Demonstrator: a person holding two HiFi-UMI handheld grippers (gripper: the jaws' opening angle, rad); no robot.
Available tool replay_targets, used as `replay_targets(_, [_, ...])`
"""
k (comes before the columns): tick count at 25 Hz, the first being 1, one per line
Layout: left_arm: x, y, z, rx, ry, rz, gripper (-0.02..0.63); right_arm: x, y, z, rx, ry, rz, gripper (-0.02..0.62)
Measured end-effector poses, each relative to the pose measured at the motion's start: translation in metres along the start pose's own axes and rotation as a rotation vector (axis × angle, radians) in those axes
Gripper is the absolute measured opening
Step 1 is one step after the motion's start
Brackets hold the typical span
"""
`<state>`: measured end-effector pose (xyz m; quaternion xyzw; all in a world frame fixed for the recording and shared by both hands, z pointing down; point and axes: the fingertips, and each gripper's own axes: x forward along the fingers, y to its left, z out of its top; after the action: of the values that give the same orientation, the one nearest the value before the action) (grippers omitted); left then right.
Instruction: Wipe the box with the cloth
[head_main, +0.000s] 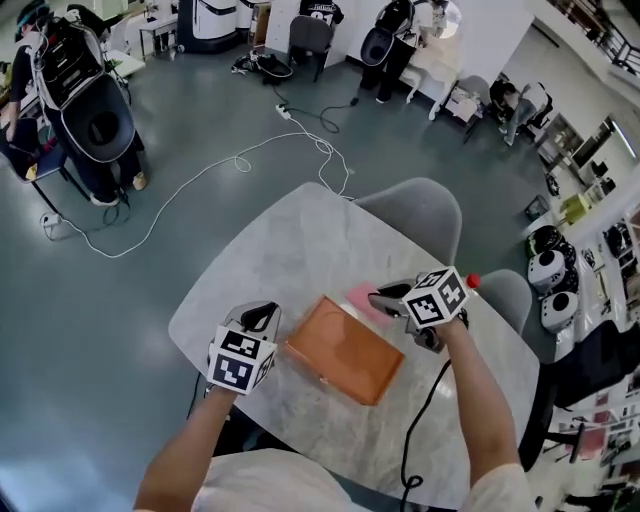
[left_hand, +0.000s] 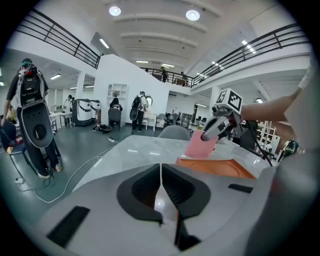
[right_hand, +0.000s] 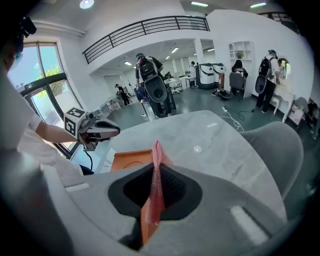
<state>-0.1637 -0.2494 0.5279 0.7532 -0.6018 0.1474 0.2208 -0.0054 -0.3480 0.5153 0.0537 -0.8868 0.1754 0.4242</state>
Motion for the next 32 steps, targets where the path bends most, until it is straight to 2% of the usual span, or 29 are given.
replay_targets(8, [-0.014,0.036,-0.007,-0.027,-0.005,0.037,0.015,0.061,0.012,0.062,-0.142,0.054,0.038,0.017])
replay_targets(12, [-0.017,0.043,-0.015,-0.023,0.003,0.056,0.017,0.093,0.019,0.074,-0.252,0.131,0.073,0.017])
replay_targets(16, [-0.028,0.055,-0.022,-0.022,0.013,0.087,0.017,0.119,0.032,0.073,-0.373,0.264,0.129,0.017])
replay_targets(23, [-0.043,0.058,-0.03,-0.029,0.021,0.153,0.017,0.125,0.064,0.049,-0.55,0.477,0.315,0.017])
replay_targets(28, [-0.049,0.052,-0.028,-0.028,0.038,0.178,0.017,0.123,0.074,0.035,-0.632,0.555,0.404,0.017])
replay_targets(32, [-0.051,0.045,-0.028,-0.031,0.032,0.195,0.017,0.122,0.083,0.031,-0.674,0.571,0.452,0.017])
